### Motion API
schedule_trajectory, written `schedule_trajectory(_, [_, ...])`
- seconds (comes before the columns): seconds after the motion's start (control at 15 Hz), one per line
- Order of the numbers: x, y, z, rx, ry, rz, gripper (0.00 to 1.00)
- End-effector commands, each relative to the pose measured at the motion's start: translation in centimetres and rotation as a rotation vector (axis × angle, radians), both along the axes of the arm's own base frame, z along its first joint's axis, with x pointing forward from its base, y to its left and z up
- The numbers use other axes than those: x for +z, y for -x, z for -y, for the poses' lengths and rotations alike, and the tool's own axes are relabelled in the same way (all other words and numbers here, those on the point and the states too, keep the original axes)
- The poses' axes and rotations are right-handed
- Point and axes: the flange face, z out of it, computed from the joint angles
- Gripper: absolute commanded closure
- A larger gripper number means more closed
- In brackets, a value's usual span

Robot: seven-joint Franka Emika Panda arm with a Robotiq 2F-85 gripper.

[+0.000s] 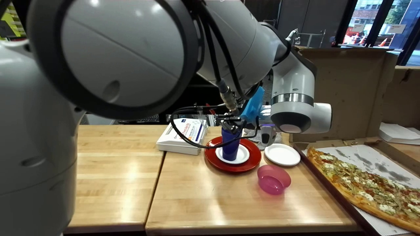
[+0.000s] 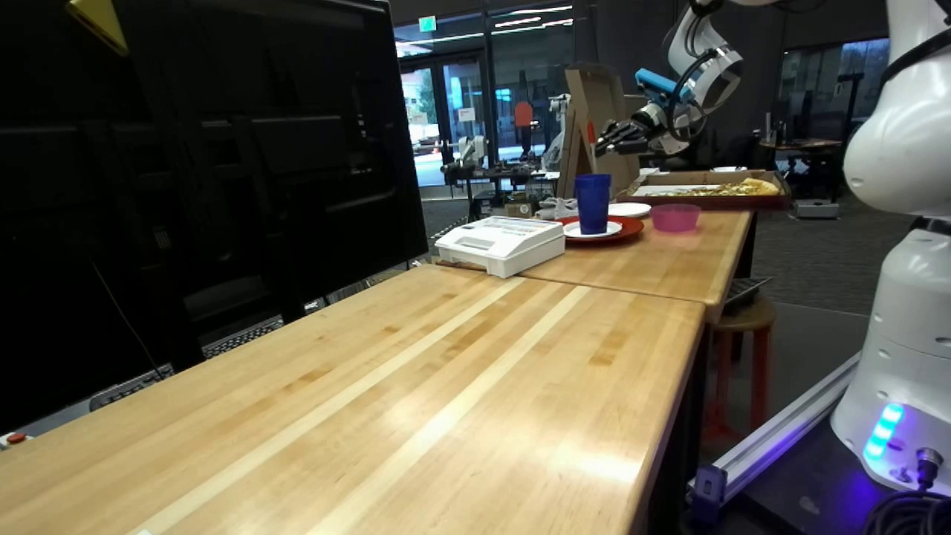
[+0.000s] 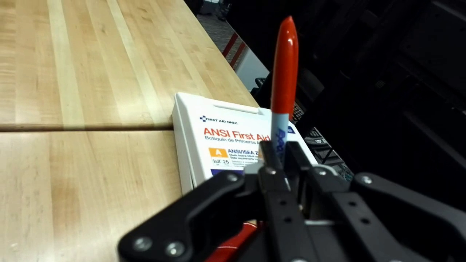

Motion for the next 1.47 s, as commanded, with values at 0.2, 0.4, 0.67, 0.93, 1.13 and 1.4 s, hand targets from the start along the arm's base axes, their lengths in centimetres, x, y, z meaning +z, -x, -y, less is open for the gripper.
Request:
schedule_trajectory(0.2, [-0.4,-1.1,0.5,-0.015,-0.048,-0.042,0.97])
schedule_trajectory(0.4, [-0.8,-1.5,0.7,-0.021,-0.064,-0.058,0.97])
schedule_trajectory(0.67, [-1.5,-2.1,1.2,-0.031,-0.083,-0.080,0.97])
schedule_trajectory(0.93, [-2.3,-2.3,1.9,-0.042,-0.097,-0.100,0.97])
schedule_trajectory(1.13, [-2.6,-2.4,2.4,-0.050,-0.102,-0.112,0.59])
schedule_trajectory(1.4, [-2.7,-2.6,2.9,-0.060,-0.104,-0.120,0.33])
